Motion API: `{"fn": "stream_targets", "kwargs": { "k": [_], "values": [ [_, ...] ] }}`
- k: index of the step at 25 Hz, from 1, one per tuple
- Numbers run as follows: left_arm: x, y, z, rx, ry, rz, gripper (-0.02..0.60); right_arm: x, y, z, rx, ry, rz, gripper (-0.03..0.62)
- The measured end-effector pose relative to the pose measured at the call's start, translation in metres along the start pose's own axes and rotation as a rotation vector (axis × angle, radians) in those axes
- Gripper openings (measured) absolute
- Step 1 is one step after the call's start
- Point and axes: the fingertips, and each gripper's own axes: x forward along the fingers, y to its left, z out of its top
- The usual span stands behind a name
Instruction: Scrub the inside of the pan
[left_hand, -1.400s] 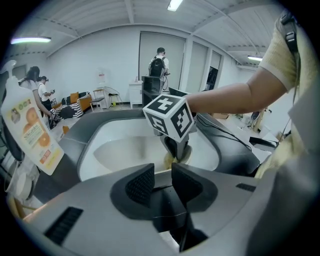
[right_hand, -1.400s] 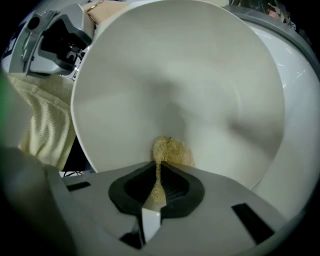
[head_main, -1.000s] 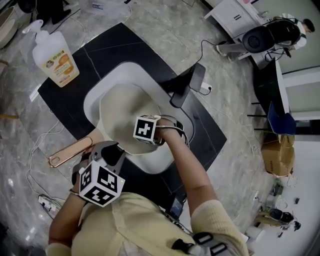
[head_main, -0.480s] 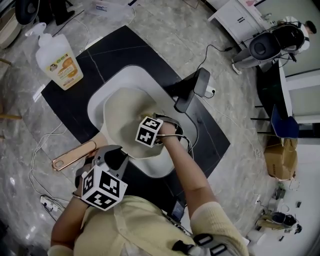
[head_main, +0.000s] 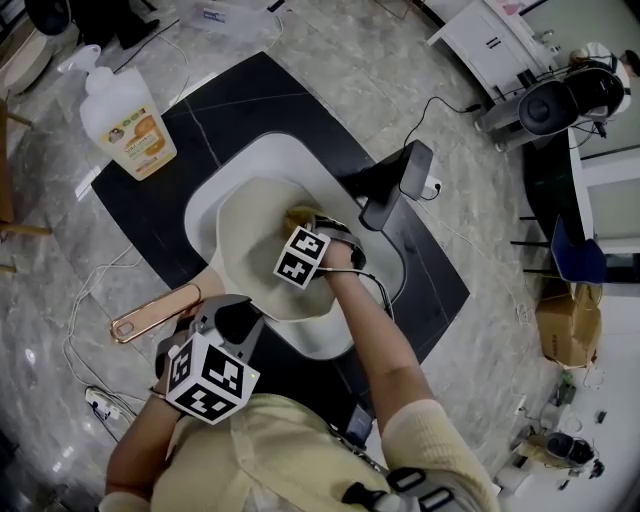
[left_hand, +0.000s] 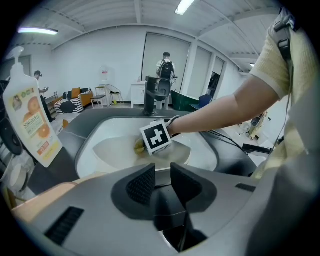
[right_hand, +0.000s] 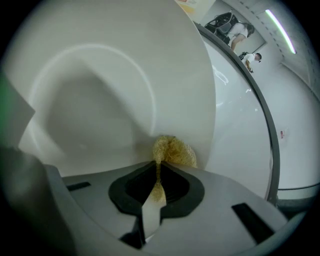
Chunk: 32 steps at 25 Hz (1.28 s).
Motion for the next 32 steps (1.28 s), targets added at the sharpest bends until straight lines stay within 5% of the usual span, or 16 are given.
{"fn": "stream_targets", "kwargs": {
  "k": [15,23,32],
  "values": [
    [0.0,0.001,-0.001,-0.009,-0.005,0.007,0.098,-0.05,-0.032,0.058,0.195,-0.357,-0.133,0.038],
    [0.0,0.0,-0.001,-0.005,-0.004,0.007,0.098,-0.074,-0.02,0.055,0.337,-0.42,0.006,0.038],
    [0.0,0.0,0.001,-0.025,-0.015,0.003,0.098,-0.041,0.015,0.031,0.438,-0.256,0.19,0.038]
  ]
}}
